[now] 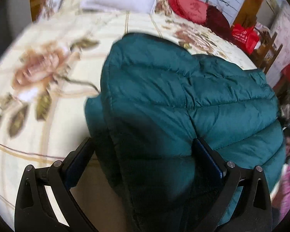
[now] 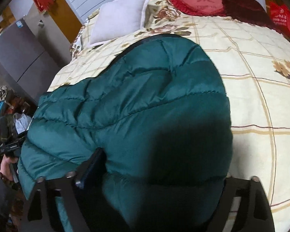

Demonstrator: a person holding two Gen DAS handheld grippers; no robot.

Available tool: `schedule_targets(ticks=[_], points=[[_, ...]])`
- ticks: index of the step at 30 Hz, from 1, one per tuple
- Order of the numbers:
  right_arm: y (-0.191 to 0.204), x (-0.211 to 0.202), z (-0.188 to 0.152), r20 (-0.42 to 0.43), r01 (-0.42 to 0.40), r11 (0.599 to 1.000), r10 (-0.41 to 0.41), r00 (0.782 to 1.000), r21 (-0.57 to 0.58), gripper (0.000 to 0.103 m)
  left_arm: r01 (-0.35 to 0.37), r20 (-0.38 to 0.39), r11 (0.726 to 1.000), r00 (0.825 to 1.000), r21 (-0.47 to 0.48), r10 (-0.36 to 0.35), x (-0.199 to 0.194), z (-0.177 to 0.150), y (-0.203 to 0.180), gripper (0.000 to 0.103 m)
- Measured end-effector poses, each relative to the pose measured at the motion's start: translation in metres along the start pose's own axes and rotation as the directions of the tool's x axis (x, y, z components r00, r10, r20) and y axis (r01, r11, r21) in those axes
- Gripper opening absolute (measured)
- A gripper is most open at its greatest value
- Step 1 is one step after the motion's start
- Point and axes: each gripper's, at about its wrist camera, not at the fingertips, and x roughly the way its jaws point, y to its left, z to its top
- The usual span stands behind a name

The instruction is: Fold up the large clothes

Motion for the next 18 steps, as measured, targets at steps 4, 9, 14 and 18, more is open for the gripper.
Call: schedule_targets(ticks=[4,9,14,18], points=[[0.003,-0.005,-0.004,-0.003,-0.021,1.000,0.021,1.000,-0.021,0.069,0.127,-0.002,0.991,0.992,-0.032,-0.127,0.003,-0.003,0.014,0.099],[-0.007,-0.006,-0.010,0.048,-0.067,0.997,0.065,0.997,0.040,0.073,0.204,0.090,0.979,0.975,-0.026,-0.201,-0.011,-0.011,0.015,0.055],[0.005,-0.018,-0.011,0.069,-0.008,1.000,0.010,0.998,-0.028,0.058,0.143,0.198,0.989,0.969,0.042,-0.149,-0.034,-0.019,0.001,0.037],[0.026,-0.040,-0.014,0.130,0.069,0.996,-0.062,0.990,-0.052,0.038,0.106,0.228,0.994,0.968,0.031,-0.110,-0.050,-0.021,-0.007,0.029]])
